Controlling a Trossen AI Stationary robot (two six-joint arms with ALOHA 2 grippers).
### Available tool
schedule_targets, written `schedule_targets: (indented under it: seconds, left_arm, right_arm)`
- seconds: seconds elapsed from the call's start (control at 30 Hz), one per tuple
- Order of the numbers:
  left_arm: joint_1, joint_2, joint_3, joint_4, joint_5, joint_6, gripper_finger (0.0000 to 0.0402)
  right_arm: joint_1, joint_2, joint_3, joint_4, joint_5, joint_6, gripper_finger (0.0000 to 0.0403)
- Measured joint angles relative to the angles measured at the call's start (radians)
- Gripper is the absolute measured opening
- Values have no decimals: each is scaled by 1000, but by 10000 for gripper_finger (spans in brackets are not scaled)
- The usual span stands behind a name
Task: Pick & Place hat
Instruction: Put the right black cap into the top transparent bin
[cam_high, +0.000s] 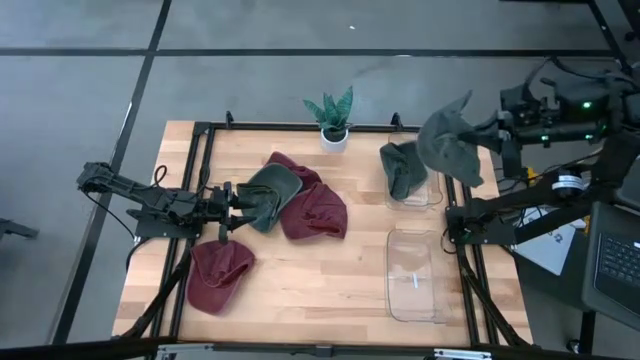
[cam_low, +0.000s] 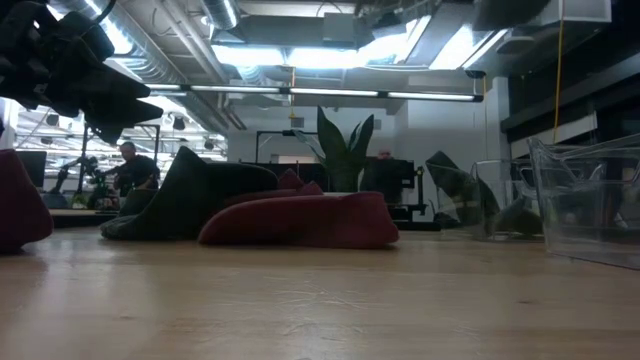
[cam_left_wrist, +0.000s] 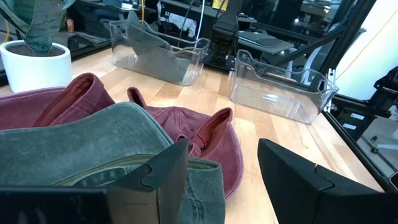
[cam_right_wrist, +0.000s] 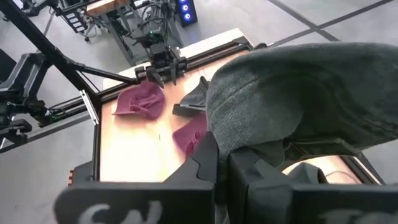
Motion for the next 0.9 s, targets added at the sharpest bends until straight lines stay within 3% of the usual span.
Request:
schedule_targets:
  seconds: [0.47,0.9]
  left_arm:
    - [0,0,0,0,0,0,189]
    - [0,0,0,0,0,0,191]
  right_arm:
    - [0,-210,-247,-2,0,-1,8]
    - [0,-327,-419,8,34,1,8]
